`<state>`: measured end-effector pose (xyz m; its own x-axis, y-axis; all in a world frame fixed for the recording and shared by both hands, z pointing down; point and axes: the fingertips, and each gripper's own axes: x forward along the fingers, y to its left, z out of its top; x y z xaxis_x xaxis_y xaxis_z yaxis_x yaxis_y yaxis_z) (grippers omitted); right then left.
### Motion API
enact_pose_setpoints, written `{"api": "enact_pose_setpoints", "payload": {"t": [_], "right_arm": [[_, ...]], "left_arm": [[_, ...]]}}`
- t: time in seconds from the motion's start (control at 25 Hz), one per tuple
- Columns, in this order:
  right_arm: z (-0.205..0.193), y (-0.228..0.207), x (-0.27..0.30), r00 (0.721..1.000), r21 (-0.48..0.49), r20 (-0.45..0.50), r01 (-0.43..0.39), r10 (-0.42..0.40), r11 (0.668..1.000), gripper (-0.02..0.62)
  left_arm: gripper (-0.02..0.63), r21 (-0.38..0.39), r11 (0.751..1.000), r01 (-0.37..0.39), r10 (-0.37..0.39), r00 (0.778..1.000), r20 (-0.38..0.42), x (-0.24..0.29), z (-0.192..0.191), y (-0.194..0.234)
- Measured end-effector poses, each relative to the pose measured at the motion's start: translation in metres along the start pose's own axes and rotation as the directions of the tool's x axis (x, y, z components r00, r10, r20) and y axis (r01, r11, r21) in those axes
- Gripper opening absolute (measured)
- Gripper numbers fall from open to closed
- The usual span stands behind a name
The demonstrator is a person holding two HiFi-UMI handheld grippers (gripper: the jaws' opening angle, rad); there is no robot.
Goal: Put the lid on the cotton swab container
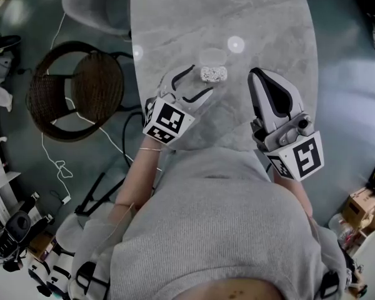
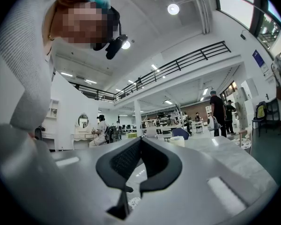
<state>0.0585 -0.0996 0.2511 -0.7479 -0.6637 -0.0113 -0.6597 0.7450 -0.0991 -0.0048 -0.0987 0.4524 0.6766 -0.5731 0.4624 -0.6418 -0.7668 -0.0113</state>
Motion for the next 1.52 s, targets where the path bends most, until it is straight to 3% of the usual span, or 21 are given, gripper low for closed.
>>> {"api": "enact_pose_setpoints", "payload": {"t": [1.0,1.52], "right_arm": [[-0.004,-0.010,-0.018,0.997,0.001,-0.016,0.076,-0.076,0.997,0.002],[-0.007,-0.014,-0.024,0.995,0.007,-0.024,0.097,-0.097,0.995,0.002]], "left_arm": [[0.313,-0.001,0.998,0.062,-0.062,0.992,-0.106,0.028,-0.028,-0.001],[0.322,-0.014,0.997,0.081,-0.082,0.989,-0.123,0.039,-0.032,-0.004]]}}
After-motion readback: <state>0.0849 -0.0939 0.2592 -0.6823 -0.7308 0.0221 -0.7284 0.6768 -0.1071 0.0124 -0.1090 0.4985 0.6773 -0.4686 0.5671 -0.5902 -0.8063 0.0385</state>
